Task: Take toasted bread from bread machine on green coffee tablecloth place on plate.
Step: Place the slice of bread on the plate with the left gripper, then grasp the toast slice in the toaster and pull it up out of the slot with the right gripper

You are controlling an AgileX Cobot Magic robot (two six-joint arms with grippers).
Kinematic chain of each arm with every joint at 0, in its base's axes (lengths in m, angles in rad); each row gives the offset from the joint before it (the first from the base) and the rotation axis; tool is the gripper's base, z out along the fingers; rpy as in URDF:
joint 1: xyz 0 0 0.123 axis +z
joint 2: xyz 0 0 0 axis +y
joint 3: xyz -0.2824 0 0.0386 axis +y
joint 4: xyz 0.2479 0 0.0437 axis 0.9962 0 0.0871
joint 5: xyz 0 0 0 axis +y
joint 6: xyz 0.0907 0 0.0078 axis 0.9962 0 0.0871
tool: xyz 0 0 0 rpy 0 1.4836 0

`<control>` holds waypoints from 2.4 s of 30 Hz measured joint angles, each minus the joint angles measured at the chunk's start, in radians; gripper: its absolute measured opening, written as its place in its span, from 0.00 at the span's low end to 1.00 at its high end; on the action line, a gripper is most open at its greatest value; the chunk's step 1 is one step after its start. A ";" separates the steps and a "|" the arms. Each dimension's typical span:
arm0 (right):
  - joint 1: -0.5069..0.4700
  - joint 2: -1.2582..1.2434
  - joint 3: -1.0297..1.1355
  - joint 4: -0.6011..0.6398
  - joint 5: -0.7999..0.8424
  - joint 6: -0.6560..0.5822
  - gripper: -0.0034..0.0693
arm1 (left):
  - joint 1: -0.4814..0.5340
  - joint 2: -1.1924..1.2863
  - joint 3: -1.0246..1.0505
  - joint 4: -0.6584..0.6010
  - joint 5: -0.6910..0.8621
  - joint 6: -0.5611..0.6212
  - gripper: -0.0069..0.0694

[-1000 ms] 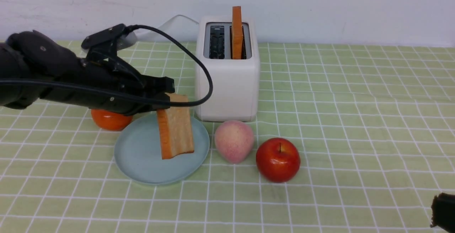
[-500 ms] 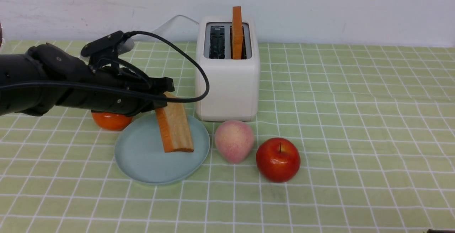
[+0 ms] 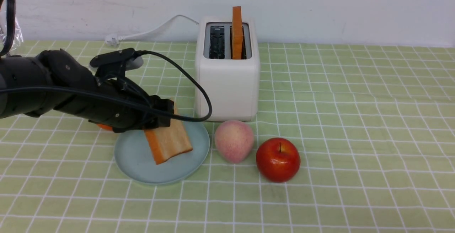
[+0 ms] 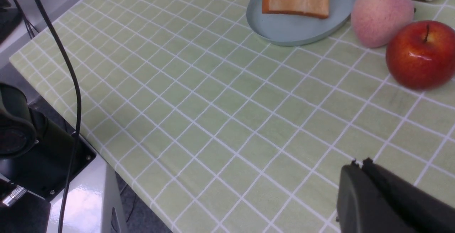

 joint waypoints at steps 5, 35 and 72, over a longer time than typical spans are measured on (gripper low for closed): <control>0.000 0.000 0.000 0.001 0.000 0.000 0.06 | 0.000 0.000 0.000 0.074 0.011 -0.065 0.54; 0.000 0.000 0.000 0.018 -0.009 -0.027 0.07 | 0.000 -0.129 -0.001 0.630 0.180 -0.531 0.86; 0.255 1.396 -1.230 -0.603 -0.215 0.518 0.46 | -0.001 -1.670 0.798 0.312 0.088 -0.310 0.07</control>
